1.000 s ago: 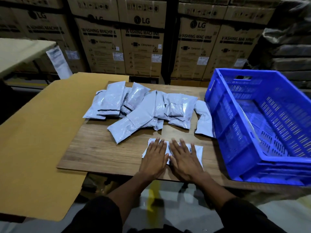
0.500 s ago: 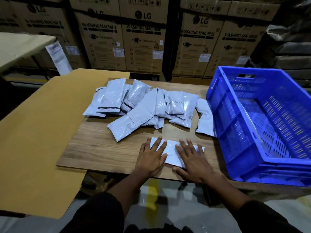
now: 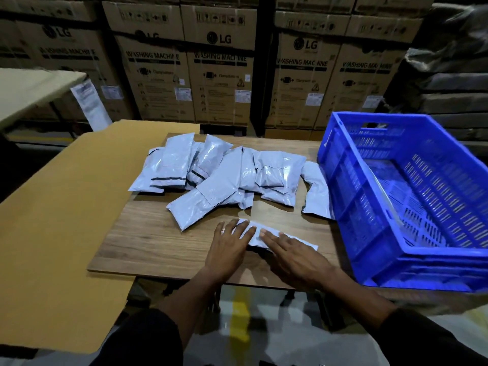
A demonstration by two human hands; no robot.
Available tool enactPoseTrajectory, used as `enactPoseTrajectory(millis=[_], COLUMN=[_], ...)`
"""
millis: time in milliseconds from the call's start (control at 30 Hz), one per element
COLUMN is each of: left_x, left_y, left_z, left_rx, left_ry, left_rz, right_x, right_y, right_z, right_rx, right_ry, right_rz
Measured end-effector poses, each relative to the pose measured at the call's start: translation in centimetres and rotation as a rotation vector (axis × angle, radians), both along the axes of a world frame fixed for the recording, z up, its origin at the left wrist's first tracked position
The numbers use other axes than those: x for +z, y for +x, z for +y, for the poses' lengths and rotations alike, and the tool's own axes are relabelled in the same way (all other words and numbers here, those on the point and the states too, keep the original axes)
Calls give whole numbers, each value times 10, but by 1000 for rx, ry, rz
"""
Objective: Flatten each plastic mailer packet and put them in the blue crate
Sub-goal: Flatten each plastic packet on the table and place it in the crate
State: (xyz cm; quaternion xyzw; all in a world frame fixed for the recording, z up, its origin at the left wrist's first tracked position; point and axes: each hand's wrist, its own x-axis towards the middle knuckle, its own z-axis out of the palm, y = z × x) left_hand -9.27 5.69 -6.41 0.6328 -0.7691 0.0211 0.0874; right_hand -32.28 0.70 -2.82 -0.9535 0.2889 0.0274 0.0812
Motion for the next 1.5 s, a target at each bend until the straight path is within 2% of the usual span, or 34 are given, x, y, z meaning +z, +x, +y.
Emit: enactPoseTrajectory(millis=[67, 133, 267, 400, 533, 633, 767, 867, 1167, 1333, 1500], left_x=[4, 7, 10, 10, 5, -11, -23, -23, -19, -24, -28], left_y=[3, 7, 5, 0, -12, -21, -40, -59, -121, -150, -160], left_z=[-4, -6, -9, -10, 3, 12, 11, 3, -37, -56, -60], left_rx=[-6, -12, 25, 90, 263, 353, 332, 307, 195, 191, 249], left_ry=[-30, -51, -72, -75, -80, -44, 137, 138, 180, 133, 77], left_rz=[7, -9, -32, 66, 279, 283, 156, 151, 92, 77, 93], right_x=[-3, -9, -8, 0, 33, 45, 72, 111, 208, 202, 157], right_y=[1, 2, 8, 17, 20, 11, -8, -24, -127, -195, -225], right_z=[6, 9, 8, -10, -20, -33, -48, -59, -115, -141, -161], right_rx=[126, 238, 264, 270, 151, 60, -55, -83, -340, -456, -566], right_ry=[-134, -258, -343, -339, -273, -242, -304, -402, -658, -664, -413], right_rz=[11, 121, 168, 105, 72, 89, -206, -449, -623, -516, -161])
